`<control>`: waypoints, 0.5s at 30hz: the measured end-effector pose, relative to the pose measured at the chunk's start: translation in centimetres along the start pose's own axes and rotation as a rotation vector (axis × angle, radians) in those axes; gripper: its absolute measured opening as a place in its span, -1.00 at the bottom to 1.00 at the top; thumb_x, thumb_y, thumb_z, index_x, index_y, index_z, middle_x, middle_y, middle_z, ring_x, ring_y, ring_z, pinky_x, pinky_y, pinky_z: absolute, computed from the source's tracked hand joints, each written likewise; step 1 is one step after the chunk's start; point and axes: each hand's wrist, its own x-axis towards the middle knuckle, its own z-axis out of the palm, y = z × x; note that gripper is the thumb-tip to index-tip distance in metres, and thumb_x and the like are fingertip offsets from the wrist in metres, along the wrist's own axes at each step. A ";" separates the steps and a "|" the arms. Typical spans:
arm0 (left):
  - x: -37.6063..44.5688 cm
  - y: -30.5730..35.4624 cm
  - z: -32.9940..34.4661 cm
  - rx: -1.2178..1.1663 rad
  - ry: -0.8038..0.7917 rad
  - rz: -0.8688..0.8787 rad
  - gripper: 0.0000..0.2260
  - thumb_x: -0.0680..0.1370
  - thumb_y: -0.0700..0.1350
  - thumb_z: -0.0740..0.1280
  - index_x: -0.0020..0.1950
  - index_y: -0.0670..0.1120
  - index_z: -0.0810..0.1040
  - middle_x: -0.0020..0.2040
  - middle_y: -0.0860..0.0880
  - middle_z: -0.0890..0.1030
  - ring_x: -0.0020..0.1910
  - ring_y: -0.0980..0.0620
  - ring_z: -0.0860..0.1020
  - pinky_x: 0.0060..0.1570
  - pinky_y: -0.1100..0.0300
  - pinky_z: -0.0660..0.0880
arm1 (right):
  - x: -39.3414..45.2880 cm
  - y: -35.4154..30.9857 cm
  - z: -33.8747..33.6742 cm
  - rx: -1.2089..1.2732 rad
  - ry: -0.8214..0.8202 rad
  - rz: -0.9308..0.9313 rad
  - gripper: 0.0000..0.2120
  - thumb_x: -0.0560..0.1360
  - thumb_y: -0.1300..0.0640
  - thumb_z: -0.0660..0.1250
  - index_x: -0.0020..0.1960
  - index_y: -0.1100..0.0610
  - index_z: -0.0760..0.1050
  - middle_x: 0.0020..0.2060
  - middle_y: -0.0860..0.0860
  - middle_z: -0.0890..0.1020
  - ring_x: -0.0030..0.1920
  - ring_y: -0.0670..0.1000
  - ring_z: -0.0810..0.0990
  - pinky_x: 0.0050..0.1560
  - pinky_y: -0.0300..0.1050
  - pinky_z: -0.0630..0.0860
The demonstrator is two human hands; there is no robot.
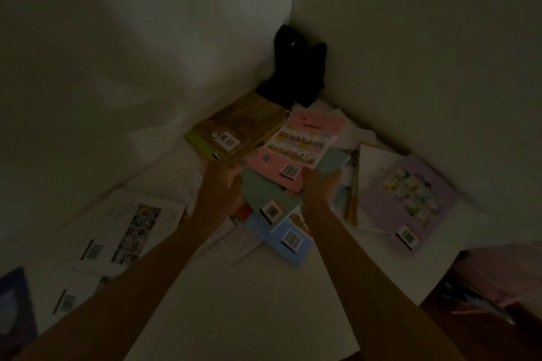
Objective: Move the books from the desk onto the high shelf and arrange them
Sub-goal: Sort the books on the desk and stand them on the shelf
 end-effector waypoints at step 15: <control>-1.1 2.6 -4.0 -0.897 -0.364 -0.365 -0.54 0.39 0.44 0.09 -0.06 0.12 0.49 -0.22 0.15 0.63 -0.32 0.20 0.62 -0.31 0.25 0.59 | -9.6 -4.4 1.4 -0.054 -0.936 -0.146 -0.60 0.61 0.29 0.09 0.44 0.19 0.24 0.23 -0.02 0.46 0.16 -0.03 0.49 0.06 -0.31 0.48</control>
